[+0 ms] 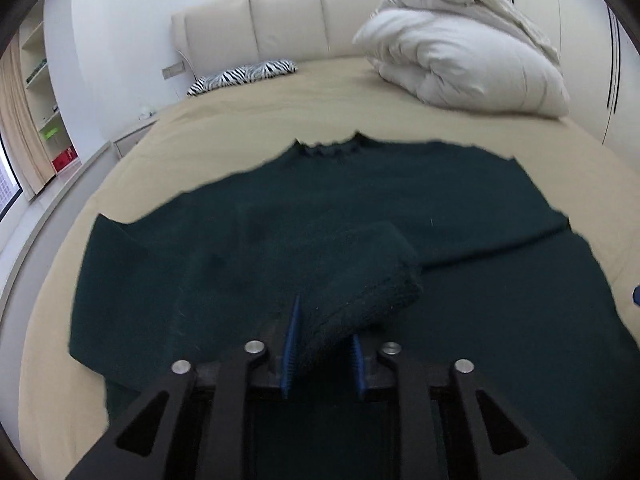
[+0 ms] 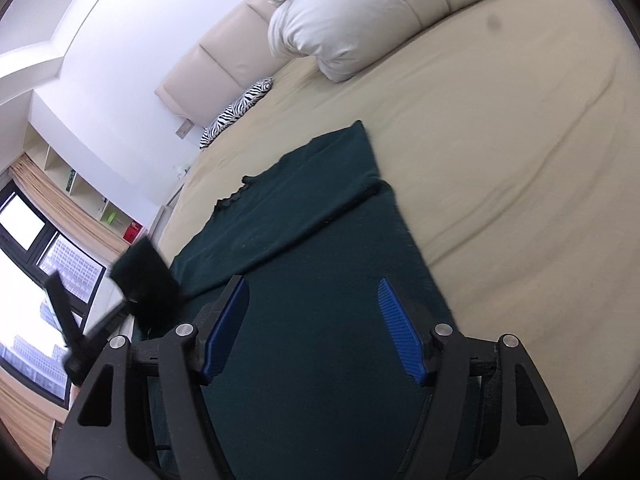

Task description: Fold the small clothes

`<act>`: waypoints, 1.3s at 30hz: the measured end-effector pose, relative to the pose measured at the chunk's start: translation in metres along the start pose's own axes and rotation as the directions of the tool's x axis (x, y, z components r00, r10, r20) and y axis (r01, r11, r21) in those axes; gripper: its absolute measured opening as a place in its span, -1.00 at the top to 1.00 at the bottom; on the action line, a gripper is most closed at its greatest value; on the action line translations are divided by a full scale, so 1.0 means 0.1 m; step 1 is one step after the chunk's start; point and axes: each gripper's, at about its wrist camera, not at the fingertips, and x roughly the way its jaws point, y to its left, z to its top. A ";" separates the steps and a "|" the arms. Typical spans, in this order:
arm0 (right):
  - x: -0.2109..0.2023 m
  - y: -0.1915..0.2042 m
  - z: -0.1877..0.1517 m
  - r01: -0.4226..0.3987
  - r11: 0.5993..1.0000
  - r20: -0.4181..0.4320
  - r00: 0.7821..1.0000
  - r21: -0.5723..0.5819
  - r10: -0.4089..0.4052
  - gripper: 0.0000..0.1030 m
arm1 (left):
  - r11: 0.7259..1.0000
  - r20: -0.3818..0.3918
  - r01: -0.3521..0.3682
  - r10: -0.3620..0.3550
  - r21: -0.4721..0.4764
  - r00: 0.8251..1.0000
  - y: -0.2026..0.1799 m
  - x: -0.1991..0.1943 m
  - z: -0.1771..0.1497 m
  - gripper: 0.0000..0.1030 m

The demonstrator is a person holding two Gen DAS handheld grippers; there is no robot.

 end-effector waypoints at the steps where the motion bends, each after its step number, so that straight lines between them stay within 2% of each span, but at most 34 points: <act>1: 0.01 -0.01 0.00 0.005 1.000 -0.012 1.000 0.002 -0.005 -0.31 | 1.000 -0.020 -0.002 0.002 0.002 1.000 -0.01 0.02 -0.12 0.32; 2: 0.05 -0.03 0.01 0.011 1.000 -0.038 0.999 0.005 -0.011 -0.32 | 1.000 -0.021 0.000 0.000 -0.006 1.000 0.03 0.01 -0.19 0.26; 4: 0.13 -0.01 0.01 -0.004 1.000 -0.072 0.997 0.006 0.004 -0.32 | 0.999 -0.002 0.021 -0.021 -0.051 1.000 0.13 -0.13 -0.26 -0.24; 6: 0.25 0.11 0.02 -0.026 0.999 -0.106 0.994 -0.021 0.024 -0.32 | 0.996 0.037 0.019 -0.016 -0.086 0.999 0.29 -0.30 -0.32 -0.46; 9: 0.57 0.46 0.05 -0.101 0.992 -0.179 0.980 -0.077 0.086 -0.32 | 0.988 0.062 0.037 -0.028 -0.151 0.998 0.54 -0.51 -0.38 -0.47; 13: 1.09 1.00 0.05 -0.179 0.972 -0.294 0.947 -0.152 0.128 -0.32 | 0.960 0.085 0.059 -0.037 -0.272 0.996 0.90 -0.64 -0.47 -0.46; 14: 1.27 1.13 0.03 -0.196 0.966 -0.328 0.935 -0.169 0.132 -0.38 | 0.952 0.081 0.060 -0.037 -0.301 0.996 1.00 -0.63 -0.50 -0.46; 18: 1.88 1.46 -0.07 -0.139 0.968 -0.433 0.900 -0.207 0.037 -0.41 | 0.925 0.073 0.049 -0.024 -0.376 0.997 1.29 -0.65 -0.68 -0.45; 19: 1.99 1.54 -0.11 -0.117 0.964 -0.436 0.900 -0.240 0.000 -0.44 | 0.919 0.070 0.050 -0.025 -0.390 0.997 1.33 -0.63 -0.70 -0.45; 20: 2.04 1.61 -0.12 -0.107 0.954 -0.419 0.908 -0.279 -0.021 -0.33 | 0.912 0.067 0.052 -0.027 -0.406 0.997 1.38 -0.61 -0.74 -0.44; 23: 2.16 1.80 -0.16 -0.088 0.921 -0.413 0.907 -0.378 -0.083 0.51 | 0.887 0.057 0.055 -0.032 -0.459 0.998 1.54 -0.58 -0.83 -0.38; 25: 2.09 1.92 -0.14 -0.099 0.899 -0.387 0.918 -0.426 -0.082 0.89 | 0.866 0.062 0.062 -0.035 -0.496 0.997 1.63 -0.57 -0.89 -0.37; 27: 1.94 2.06 -0.12 -0.102 0.874 -0.343 0.936 -0.474 -0.077 0.88 | 0.850 0.070 0.070 -0.039 -0.523 0.997 1.68 -0.57 -0.93 -0.37; 29: 1.72 2.25 0.00 -0.114 0.833 -0.270 0.962 -0.542 -0.045 0.88 | 0.845 0.078 0.077 -0.042 -0.530 0.996 1.69 -0.58 -0.93 -0.37; 31: 1.54 2.36 0.16 -0.107 0.807 -0.208 0.978 -0.580 -0.019 0.88 | 0.843 0.083 0.080 -0.042 -0.532 0.996 1.71 -0.60 -0.94 -0.37; 35: 1.53 2.17 0.56 -0.080 0.835 -0.173 0.985 -0.544 -0.019 0.88 | 0.833 0.080 0.068 -0.029 -0.549 0.996 1.81 -0.63 -0.90 -0.37; 37: 1.67 1.93 0.72 -0.043 0.855 -0.166 0.985 -0.516 -0.051 0.88 | 0.826 0.091 0.053 -0.001 -0.561 0.996 1.94 -0.66 -0.82 -0.37; 39: 1.80 1.68 0.83 -0.024 0.877 -0.194 0.978 -0.480 -0.080 0.88 | 0.825 0.087 0.022 0.034 -0.565 0.996 2.08 -0.65 -0.70 -0.37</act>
